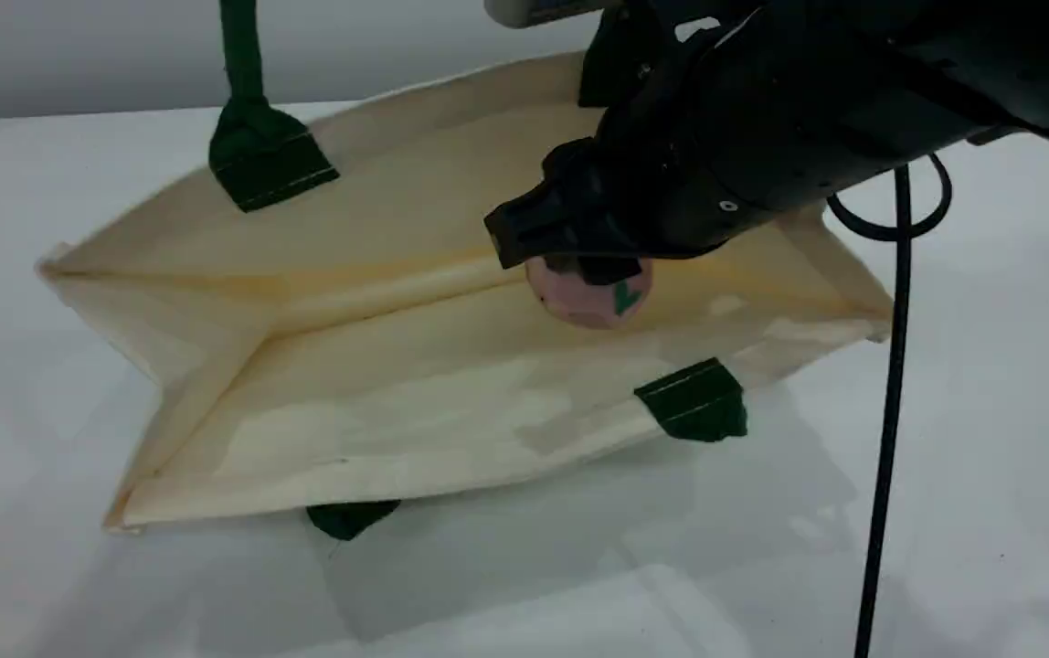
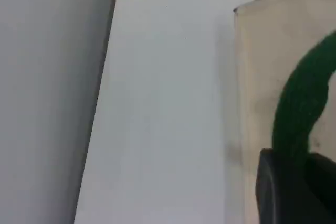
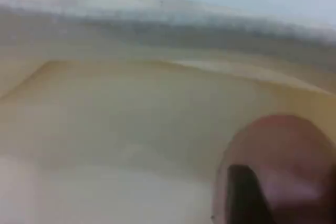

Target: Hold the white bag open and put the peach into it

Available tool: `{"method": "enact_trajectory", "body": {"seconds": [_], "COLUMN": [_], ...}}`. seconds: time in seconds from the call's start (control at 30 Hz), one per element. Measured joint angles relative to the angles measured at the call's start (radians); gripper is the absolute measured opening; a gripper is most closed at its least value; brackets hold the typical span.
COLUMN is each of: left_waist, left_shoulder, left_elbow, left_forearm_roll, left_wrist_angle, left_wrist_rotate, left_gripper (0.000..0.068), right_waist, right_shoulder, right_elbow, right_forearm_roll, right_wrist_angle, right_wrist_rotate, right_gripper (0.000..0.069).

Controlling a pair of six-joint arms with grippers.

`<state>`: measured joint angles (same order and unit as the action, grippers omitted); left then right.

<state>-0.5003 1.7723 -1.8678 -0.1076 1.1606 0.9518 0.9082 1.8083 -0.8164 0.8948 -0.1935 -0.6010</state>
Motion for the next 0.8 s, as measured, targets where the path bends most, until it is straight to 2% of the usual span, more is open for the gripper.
{"method": "enact_trajectory", "body": {"seconds": [0.2,0.3,0.8], "left_waist": [0.000,0.000,-0.001], "left_shoulder": [0.000,0.000,-0.001], "left_elbow": [0.000,0.000,0.000], "left_forearm_roll": [0.000,0.000,0.003], "left_wrist_angle": [0.008,0.007,0.008], "left_wrist_rotate": [0.000,-0.003,-0.003], "left_gripper": [0.0093,0.0093,0.0093], "right_waist": [0.000,0.000,-0.013], "right_shoulder": [-0.022,-0.063,-0.283], "right_elbow": [0.000,0.000,0.001], "right_forearm_roll": [0.002,0.002,-0.009], "right_wrist_angle": [0.025,0.064,0.240], "right_wrist_rotate": [0.004,0.005,-0.138], "right_gripper": [0.0528,0.0586,0.0575]}}
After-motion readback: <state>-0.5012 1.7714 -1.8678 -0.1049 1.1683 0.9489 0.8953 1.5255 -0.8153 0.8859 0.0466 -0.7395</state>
